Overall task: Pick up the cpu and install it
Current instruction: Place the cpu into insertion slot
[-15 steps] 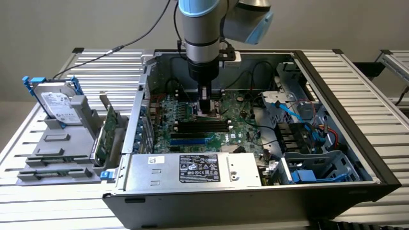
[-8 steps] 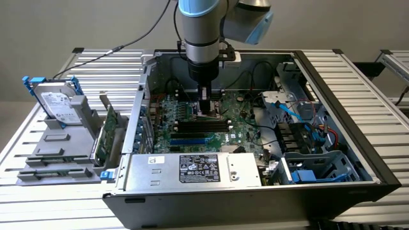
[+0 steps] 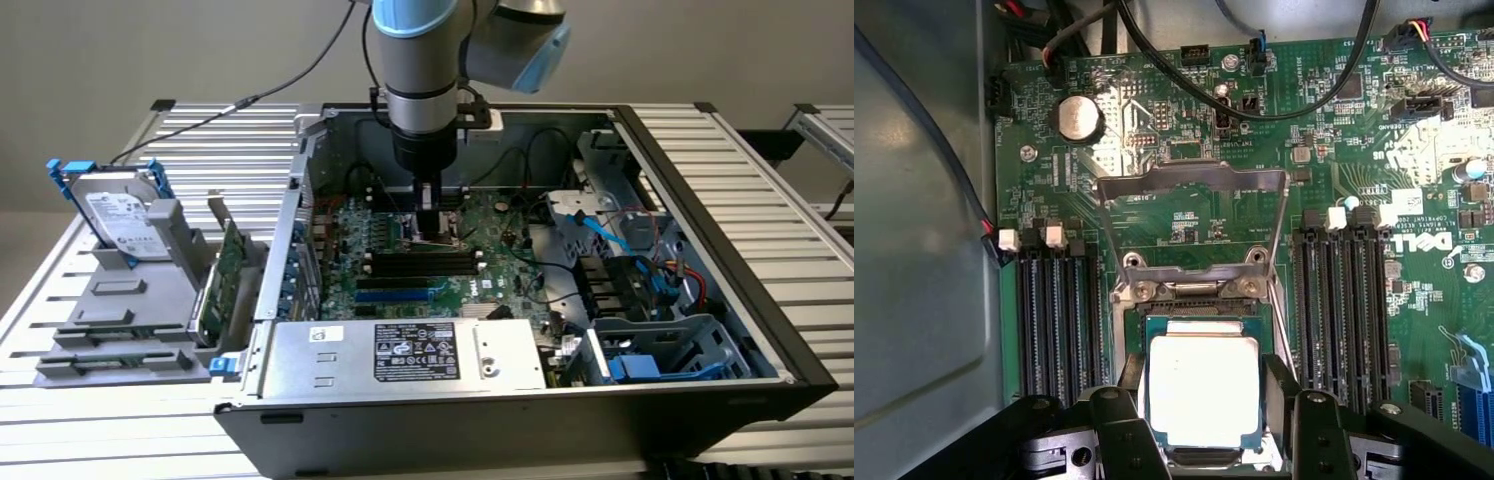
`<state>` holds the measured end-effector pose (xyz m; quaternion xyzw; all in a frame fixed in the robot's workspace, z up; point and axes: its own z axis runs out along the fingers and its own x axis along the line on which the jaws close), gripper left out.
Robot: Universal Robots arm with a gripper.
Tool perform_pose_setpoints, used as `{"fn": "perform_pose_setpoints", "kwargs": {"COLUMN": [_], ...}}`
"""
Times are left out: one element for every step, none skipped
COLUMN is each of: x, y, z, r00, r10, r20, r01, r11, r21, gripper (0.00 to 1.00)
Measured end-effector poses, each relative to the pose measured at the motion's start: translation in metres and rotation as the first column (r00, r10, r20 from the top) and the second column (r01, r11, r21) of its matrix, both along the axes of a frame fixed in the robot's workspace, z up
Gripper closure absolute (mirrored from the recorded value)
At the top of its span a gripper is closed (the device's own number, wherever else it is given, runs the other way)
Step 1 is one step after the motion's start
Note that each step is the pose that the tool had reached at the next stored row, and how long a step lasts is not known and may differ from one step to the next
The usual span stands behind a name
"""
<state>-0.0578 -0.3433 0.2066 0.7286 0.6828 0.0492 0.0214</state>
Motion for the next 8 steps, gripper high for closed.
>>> {"fn": "perform_pose_setpoints", "kwargs": {"x": [0.0000,0.0000,-0.0001,-0.0001,-0.0002,-0.0002,-0.0002,-0.0002], "y": [0.0000,0.0000,0.0000,0.0000,0.0000,0.0000,0.0000,0.0000], "z": [-0.0005,-0.0011,-0.0014,-0.0018,-0.0021,-0.0026,-0.0030,-0.0034], "r00": [1.0000,1.0000,1.0000,1.0000,1.0000,1.0000,1.0000,1.0000], "r10": [0.000,0.001,0.001,0.001,0.002,0.002,0.002,0.003], "r20": [0.0007,0.0012,0.0016,0.0019,0.0023,0.0028,0.0032,0.0037], "r01": [0.000,-0.001,-0.001,-0.001,-0.002,-0.002,-0.002,-0.003], "r11": [1.0000,1.0000,1.0000,1.0000,1.0000,1.0000,1.0000,1.0000], "r21": [-0.0003,-0.0008,-0.0015,-0.0023,-0.0034,-0.0047,-0.0063,-0.0079], "gripper": [0.45,0.45,0.45,0.45,0.45,0.45,0.45,0.45]}}
